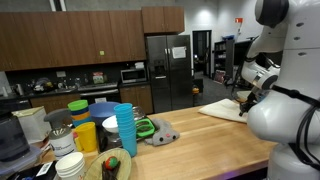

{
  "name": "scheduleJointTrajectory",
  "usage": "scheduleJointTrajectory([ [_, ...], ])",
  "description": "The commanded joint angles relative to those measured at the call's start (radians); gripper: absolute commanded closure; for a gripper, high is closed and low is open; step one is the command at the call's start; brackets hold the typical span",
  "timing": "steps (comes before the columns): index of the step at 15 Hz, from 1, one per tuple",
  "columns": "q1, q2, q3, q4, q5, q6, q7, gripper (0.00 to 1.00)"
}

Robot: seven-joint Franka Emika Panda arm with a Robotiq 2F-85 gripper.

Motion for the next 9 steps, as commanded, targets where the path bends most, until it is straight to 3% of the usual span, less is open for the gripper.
scheduleJointTrajectory([
  [1, 0.002, 0.138, -0.087, 0.009, 0.039, -0.137, -0.19, 0.99],
  [5, -0.02, 0.192, -0.144, 0.051, -0.011, -0.274, -0.313, 0.99],
  [9, -0.028, 0.222, -0.163, 0.072, -0.044, -0.304, -0.396, 0.99],
])
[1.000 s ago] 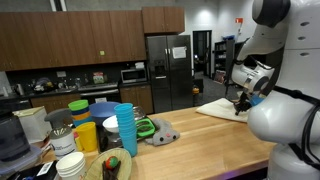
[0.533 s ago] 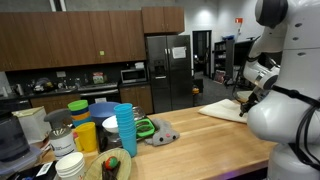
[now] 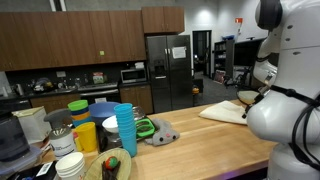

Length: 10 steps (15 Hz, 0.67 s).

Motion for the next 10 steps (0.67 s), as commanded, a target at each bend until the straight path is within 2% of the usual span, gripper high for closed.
scheduleJointTrajectory([
  [1, -0.007, 0.146, -0.009, -0.015, -0.061, 0.051, -0.116, 0.99],
  [10, 0.075, 0.112, 0.077, -0.032, -0.024, 0.131, -0.189, 0.99],
])
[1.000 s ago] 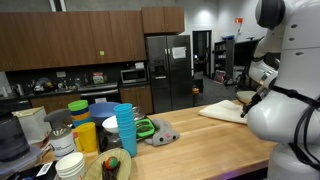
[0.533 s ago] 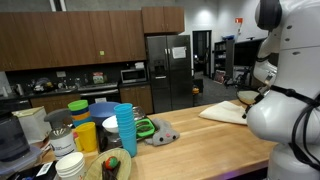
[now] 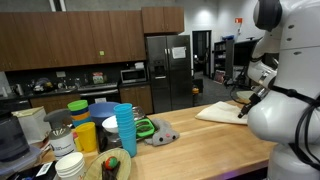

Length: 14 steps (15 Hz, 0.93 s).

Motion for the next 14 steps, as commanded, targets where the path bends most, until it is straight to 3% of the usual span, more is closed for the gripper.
scheduleJointTrajectory([
  [1, 0.073, 0.1, 0.068, -0.042, -0.008, 0.131, -0.036, 0.99],
  [14, 0.295, 0.103, 0.284, -0.024, -0.077, 0.292, 0.072, 0.99],
])
